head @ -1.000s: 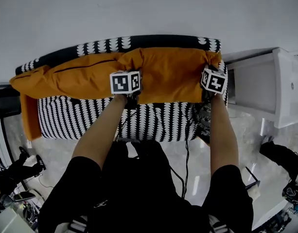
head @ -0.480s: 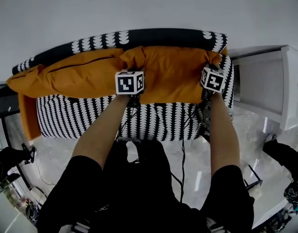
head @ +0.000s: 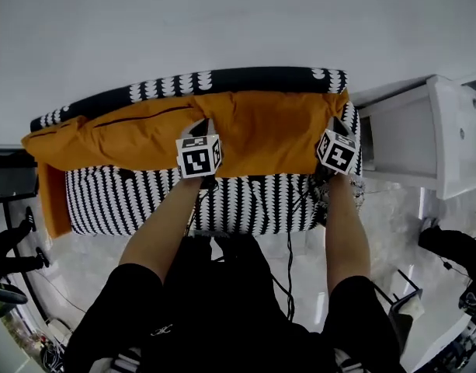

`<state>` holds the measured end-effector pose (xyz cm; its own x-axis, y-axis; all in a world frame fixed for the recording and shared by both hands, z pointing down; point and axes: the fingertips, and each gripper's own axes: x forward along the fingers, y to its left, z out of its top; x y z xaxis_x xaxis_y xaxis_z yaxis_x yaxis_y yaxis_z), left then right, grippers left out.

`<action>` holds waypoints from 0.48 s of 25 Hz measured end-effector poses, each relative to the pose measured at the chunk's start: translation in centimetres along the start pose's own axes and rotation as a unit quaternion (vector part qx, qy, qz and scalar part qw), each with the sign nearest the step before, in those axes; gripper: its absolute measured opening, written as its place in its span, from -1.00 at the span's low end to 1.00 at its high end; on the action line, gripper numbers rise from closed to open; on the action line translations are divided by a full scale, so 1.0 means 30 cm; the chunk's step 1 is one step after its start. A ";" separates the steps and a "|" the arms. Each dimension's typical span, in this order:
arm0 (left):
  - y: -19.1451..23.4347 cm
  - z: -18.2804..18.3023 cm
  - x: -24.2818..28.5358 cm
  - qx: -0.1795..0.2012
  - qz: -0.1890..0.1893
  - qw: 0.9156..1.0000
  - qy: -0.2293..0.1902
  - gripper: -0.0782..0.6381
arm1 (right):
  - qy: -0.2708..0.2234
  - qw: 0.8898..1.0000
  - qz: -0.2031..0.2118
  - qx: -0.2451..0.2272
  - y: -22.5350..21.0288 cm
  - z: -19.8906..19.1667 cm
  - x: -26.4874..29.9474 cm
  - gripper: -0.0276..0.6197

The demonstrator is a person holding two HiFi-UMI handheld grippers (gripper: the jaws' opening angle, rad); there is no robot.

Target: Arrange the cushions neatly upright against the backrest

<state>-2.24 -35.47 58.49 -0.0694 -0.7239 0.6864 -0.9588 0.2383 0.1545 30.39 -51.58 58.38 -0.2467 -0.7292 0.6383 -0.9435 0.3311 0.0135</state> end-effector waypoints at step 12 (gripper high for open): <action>-0.094 0.329 -0.567 0.062 -0.068 0.990 -0.106 -0.76 | -0.128 0.990 0.053 0.038 0.377 0.265 -0.673 -0.90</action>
<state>-1.08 -30.22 39.37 0.0199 -0.8666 0.4986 -0.9887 0.0570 0.1385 22.95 -37.88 39.52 -0.3845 -0.8238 0.4165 -0.9206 0.3757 -0.1069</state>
